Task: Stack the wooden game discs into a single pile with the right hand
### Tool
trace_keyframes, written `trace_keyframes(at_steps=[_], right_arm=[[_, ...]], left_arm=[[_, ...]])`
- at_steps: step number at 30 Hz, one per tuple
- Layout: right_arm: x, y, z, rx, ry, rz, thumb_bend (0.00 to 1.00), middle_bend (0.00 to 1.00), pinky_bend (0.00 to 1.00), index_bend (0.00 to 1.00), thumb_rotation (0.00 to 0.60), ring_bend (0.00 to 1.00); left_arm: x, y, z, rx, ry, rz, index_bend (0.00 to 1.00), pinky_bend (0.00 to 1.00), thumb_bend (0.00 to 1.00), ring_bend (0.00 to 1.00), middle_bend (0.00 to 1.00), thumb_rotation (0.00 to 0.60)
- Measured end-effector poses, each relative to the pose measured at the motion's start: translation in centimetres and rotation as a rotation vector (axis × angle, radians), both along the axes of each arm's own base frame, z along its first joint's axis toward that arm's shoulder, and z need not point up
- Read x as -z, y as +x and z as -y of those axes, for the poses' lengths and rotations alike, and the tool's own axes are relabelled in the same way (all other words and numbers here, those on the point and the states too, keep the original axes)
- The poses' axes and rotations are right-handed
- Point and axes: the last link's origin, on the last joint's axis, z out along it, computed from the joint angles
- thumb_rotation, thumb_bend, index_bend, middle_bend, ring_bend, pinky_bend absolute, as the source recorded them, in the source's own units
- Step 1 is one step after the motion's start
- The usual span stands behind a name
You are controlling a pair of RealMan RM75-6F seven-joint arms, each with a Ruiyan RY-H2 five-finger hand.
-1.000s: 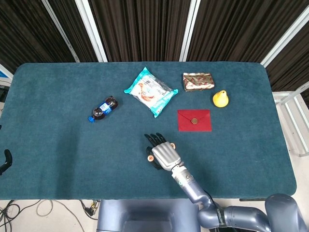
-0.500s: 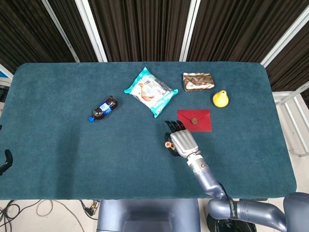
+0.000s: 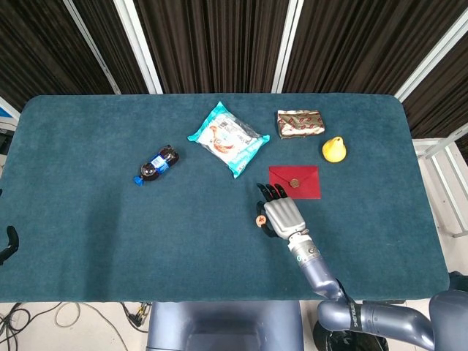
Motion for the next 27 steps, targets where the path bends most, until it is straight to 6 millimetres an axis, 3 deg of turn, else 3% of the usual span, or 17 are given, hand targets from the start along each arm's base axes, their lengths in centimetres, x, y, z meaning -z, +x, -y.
trace_keyframes(at_steps=[16, 27], right_arm=[[0.49, -0.11, 0.00, 0.005, -0.003, -0.004, 0.44, 0.00, 0.00, 0.50, 0.600, 0.00], [0.42, -0.03, -0.07, 0.001, -0.003, -0.004, 0.44, 0.00, 0.00, 0.42, 0.600, 0.00]], left_arm=[[0.03, 0.01, 0.00, 0.000, 0.000, -0.003, 0.09, 0.00, 0.58, 0.00, 0.00, 0.600], [0.04, 0.00, -0.01, -0.001, -0.001, -0.004, 0.09, 0.00, 0.58, 0.00, 0.00, 0.600]])
